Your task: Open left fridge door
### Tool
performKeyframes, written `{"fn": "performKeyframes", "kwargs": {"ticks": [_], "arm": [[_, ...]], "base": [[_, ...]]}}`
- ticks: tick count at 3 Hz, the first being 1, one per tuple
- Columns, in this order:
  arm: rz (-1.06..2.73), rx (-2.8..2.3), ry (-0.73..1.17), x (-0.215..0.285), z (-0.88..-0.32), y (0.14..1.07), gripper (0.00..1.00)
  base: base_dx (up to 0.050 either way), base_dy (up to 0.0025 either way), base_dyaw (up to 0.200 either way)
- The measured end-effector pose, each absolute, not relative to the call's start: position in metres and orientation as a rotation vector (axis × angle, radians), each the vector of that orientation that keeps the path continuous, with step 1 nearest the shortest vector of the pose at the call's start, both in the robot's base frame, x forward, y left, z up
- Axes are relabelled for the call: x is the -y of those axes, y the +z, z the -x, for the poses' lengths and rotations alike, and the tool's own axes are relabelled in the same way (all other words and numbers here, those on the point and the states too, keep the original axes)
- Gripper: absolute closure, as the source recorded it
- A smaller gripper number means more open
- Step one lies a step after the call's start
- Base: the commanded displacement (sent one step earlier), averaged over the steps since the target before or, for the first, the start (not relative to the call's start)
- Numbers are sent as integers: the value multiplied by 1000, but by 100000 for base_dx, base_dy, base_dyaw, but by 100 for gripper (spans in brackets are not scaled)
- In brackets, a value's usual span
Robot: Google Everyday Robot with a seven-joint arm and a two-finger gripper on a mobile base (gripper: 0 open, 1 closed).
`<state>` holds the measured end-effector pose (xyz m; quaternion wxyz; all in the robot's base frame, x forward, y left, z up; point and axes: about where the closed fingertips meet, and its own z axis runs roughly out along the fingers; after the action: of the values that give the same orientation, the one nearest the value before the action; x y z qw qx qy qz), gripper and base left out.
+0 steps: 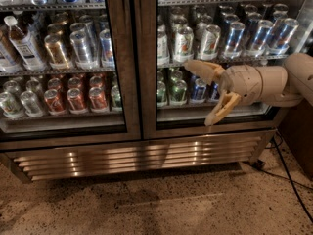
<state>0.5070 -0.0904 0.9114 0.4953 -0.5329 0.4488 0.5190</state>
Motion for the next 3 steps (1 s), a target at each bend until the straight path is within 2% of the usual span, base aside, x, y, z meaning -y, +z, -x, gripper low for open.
{"fn": "performKeyframes", "kwargs": {"ticks": [3], "arm": [[1368,-1061,1141,75,-484,993,0]], "base": [[0,0,0]]}}
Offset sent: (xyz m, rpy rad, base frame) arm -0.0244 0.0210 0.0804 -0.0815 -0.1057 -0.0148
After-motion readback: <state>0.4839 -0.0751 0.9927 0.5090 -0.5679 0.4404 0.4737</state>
